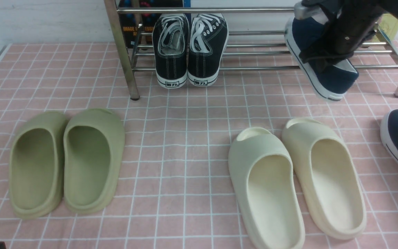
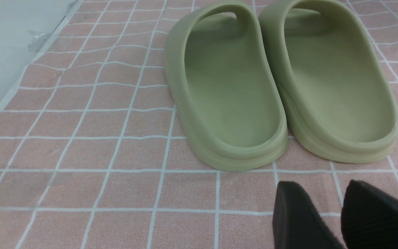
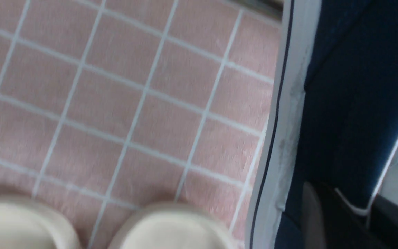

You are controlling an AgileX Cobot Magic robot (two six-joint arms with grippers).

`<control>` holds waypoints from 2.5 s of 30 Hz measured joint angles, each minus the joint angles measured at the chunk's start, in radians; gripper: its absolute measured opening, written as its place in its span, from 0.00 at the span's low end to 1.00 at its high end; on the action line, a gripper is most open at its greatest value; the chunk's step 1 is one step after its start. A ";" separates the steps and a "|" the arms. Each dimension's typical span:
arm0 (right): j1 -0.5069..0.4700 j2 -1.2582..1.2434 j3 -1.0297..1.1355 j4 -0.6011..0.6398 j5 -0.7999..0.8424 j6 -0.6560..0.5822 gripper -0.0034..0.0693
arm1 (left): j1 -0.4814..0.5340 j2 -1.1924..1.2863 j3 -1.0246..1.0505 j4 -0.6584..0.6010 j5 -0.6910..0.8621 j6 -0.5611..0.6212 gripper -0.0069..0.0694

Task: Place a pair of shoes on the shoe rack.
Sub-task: Use the right arm to put a shoe into the shoe rack, then use the right arm to grab the shoe closest to it

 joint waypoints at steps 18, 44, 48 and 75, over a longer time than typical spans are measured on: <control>-0.002 0.182 -0.291 0.013 -0.043 -0.015 0.17 | 0.000 0.000 0.000 0.000 0.000 0.000 0.40; -0.029 -0.565 0.647 -0.054 0.118 0.102 0.62 | 0.000 0.000 0.000 0.000 0.000 0.000 0.40; -0.041 -0.684 0.907 -0.141 0.052 0.197 0.62 | 0.000 0.000 0.000 0.001 0.000 0.000 0.40; -0.236 -0.662 1.192 -0.101 -0.255 0.227 0.06 | 0.000 0.000 0.000 0.001 0.001 0.000 0.40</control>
